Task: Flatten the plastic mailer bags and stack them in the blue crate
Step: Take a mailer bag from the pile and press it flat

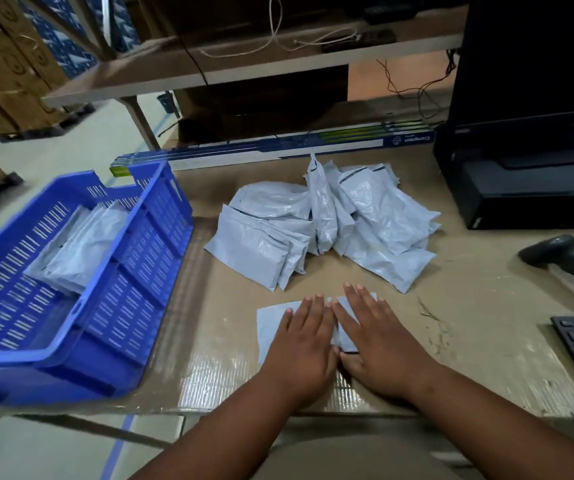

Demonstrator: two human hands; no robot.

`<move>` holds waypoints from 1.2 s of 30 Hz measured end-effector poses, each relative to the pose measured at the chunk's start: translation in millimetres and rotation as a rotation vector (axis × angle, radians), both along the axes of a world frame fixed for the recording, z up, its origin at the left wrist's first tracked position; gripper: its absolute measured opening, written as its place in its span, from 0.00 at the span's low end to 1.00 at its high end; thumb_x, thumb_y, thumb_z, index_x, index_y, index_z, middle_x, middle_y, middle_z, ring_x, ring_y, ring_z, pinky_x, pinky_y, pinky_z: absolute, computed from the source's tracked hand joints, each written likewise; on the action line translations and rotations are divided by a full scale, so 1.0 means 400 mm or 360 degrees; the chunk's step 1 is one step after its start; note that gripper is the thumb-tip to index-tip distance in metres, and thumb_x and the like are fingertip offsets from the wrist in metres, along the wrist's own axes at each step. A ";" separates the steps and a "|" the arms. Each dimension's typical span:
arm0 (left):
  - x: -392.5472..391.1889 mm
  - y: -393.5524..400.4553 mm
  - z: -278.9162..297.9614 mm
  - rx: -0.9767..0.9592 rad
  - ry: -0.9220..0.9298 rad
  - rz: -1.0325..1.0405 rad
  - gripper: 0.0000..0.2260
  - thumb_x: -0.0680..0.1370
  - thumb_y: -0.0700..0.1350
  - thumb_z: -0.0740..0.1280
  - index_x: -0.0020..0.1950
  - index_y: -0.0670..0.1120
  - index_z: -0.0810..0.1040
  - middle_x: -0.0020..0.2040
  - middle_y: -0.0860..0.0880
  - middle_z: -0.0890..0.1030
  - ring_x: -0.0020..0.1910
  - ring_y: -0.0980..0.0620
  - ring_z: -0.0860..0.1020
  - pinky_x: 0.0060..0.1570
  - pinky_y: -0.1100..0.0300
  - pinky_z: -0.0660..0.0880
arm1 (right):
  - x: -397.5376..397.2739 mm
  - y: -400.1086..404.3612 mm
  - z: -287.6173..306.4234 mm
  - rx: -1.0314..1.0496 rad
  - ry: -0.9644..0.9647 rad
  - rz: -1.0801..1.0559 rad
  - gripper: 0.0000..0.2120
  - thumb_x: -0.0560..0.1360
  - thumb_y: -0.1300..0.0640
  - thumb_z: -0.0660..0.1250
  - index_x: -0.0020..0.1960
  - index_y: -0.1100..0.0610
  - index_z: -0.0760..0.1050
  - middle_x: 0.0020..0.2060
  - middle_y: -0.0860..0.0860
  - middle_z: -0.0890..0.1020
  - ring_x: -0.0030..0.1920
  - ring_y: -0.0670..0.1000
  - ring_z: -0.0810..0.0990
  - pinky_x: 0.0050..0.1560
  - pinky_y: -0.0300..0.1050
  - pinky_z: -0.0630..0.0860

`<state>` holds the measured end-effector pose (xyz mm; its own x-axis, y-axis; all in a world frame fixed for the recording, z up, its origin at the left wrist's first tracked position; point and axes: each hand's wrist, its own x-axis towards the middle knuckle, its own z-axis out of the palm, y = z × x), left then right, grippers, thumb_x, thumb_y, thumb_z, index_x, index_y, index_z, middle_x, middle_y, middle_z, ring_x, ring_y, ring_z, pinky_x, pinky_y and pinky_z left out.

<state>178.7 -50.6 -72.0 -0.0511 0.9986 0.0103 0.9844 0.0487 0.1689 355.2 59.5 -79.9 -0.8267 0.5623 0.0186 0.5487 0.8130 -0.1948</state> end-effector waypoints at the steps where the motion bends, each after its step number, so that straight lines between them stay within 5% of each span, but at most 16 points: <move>1: 0.004 0.005 -0.016 -0.0045 -0.0022 0.0004 0.33 0.83 0.57 0.47 0.87 0.47 0.48 0.86 0.46 0.44 0.85 0.47 0.43 0.81 0.40 0.51 | 0.002 -0.006 -0.015 -0.0029 -0.0019 0.0004 0.39 0.82 0.32 0.48 0.86 0.46 0.38 0.84 0.52 0.35 0.84 0.54 0.35 0.83 0.61 0.47; 9: -0.007 0.011 -0.066 -0.0024 -0.0052 0.0012 0.35 0.82 0.56 0.48 0.87 0.46 0.45 0.86 0.47 0.40 0.84 0.52 0.38 0.83 0.46 0.43 | 0.001 -0.006 -0.009 -0.0148 -0.0169 -0.0005 0.42 0.78 0.30 0.46 0.84 0.45 0.32 0.84 0.50 0.34 0.84 0.53 0.36 0.83 0.59 0.41; 14: -0.024 -0.007 -0.051 -0.0058 -0.0055 0.0033 0.35 0.83 0.59 0.46 0.86 0.45 0.42 0.85 0.47 0.38 0.84 0.52 0.37 0.83 0.46 0.42 | -0.010 -0.008 0.036 -0.0094 -0.0260 -0.0042 0.44 0.77 0.28 0.45 0.86 0.47 0.38 0.84 0.51 0.35 0.84 0.55 0.35 0.80 0.67 0.37; 17: -0.055 -0.040 -0.045 0.0037 0.0103 0.0073 0.34 0.83 0.58 0.49 0.86 0.42 0.48 0.86 0.43 0.45 0.85 0.47 0.43 0.83 0.43 0.47 | -0.038 -0.010 0.066 -0.0007 -0.0151 0.0043 0.44 0.77 0.30 0.47 0.86 0.51 0.46 0.85 0.53 0.41 0.84 0.54 0.35 0.80 0.69 0.38; 23: -0.111 -0.090 -0.074 -0.0064 0.0183 0.0244 0.34 0.83 0.59 0.51 0.85 0.42 0.55 0.86 0.41 0.50 0.85 0.42 0.47 0.81 0.39 0.54 | -0.130 -0.046 0.048 0.0046 -0.0244 0.0275 0.39 0.80 0.32 0.44 0.86 0.46 0.44 0.85 0.50 0.40 0.84 0.55 0.34 0.80 0.70 0.35; 32: -0.114 -0.092 -0.084 -0.0044 0.0181 0.0251 0.34 0.83 0.59 0.54 0.84 0.40 0.59 0.85 0.38 0.56 0.85 0.40 0.52 0.80 0.38 0.58 | -0.132 -0.055 0.012 0.0064 -0.0190 0.0235 0.34 0.80 0.32 0.53 0.83 0.44 0.61 0.84 0.50 0.59 0.84 0.59 0.55 0.78 0.73 0.53; 36: -0.100 -0.087 -0.058 -0.0043 0.0184 0.0292 0.35 0.81 0.60 0.56 0.82 0.39 0.64 0.83 0.37 0.62 0.82 0.38 0.60 0.76 0.34 0.63 | -0.118 -0.043 0.012 -0.0032 -0.0060 0.0175 0.38 0.81 0.33 0.49 0.86 0.46 0.46 0.85 0.47 0.41 0.85 0.53 0.40 0.80 0.65 0.38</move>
<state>138.5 -85.3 -95.0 -0.2322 0.9727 0.0000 0.9714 0.2319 0.0513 307.9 42.3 -75.1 -0.8832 0.4683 -0.0239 0.4637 0.8648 -0.1927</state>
